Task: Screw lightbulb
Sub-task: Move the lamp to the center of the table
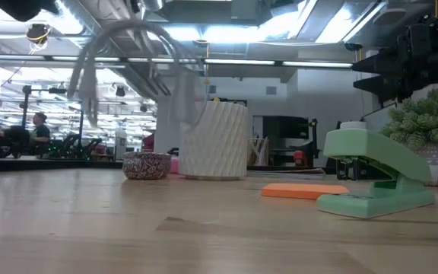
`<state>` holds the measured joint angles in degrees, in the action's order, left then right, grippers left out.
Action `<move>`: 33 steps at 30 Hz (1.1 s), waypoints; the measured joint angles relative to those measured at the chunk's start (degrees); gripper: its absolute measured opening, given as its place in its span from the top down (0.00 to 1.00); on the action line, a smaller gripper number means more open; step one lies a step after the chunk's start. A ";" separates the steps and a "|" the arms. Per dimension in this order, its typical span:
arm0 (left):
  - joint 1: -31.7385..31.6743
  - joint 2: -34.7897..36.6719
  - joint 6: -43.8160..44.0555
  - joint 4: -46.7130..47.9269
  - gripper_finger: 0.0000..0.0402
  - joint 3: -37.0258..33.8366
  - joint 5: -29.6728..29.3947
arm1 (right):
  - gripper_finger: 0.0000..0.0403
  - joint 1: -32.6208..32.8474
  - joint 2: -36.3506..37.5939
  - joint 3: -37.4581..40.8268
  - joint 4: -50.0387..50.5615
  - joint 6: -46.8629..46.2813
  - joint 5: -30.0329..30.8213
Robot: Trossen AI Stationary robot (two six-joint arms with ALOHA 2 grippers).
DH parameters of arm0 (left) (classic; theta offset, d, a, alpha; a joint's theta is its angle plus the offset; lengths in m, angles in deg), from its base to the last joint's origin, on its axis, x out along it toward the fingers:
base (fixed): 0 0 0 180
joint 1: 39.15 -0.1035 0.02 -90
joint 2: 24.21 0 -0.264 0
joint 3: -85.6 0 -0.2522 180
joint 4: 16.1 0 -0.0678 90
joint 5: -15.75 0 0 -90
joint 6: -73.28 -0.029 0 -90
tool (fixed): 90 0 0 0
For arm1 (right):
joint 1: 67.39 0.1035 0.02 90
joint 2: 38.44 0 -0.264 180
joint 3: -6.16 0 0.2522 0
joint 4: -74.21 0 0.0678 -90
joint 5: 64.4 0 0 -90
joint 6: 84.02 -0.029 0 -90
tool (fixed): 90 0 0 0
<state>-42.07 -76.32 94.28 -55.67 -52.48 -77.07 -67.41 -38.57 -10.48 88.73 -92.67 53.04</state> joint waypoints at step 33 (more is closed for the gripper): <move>9.41 -41.90 14.60 -0.09 0.58 0.02 -2.70 | 0.13 0.01 0.01 -0.11 -0.22 0.00 0.00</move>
<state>-32.66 -118.22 108.88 -55.76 -52.46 -79.77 -67.40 -38.56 -10.59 88.51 -92.67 53.04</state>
